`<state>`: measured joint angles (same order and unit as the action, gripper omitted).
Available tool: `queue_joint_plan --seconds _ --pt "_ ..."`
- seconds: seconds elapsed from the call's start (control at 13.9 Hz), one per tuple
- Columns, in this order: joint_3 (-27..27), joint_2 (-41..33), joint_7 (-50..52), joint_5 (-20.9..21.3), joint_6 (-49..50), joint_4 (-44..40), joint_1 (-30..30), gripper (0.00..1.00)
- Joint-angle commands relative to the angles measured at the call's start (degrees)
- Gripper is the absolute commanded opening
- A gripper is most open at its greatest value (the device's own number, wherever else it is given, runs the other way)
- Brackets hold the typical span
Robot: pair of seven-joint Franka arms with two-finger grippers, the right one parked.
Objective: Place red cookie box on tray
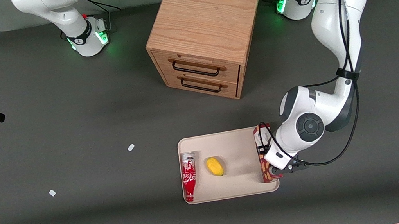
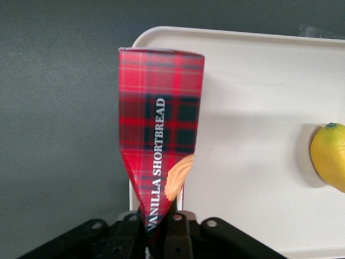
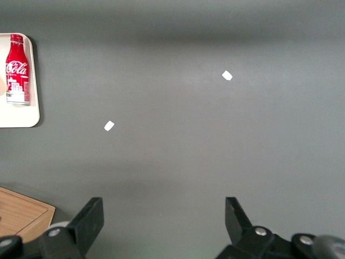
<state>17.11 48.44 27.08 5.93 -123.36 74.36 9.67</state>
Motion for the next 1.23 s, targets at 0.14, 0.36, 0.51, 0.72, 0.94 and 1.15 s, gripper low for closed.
queue_joint_plan --seconds 0.14,0.36,0.51,0.72,0.94,1.15 --pt "-0.76 0.52 4.02 3.39 -1.44 -1.68 1.41 1.00" --pt "-0.68 -0.53 7.54 3.30 -1.44 -1.59 1.41 1.00" --pt "-0.68 -2.89 7.63 2.43 -0.04 -1.59 0.97 1.00" --pt "-0.68 -11.57 5.19 1.98 12.11 -0.45 -2.79 1.00" --pt "-0.68 -18.53 -4.62 1.02 22.61 0.34 -6.75 1.00" --pt "-2.51 -28.10 -17.12 0.93 28.95 6.13 -10.80 1.00"
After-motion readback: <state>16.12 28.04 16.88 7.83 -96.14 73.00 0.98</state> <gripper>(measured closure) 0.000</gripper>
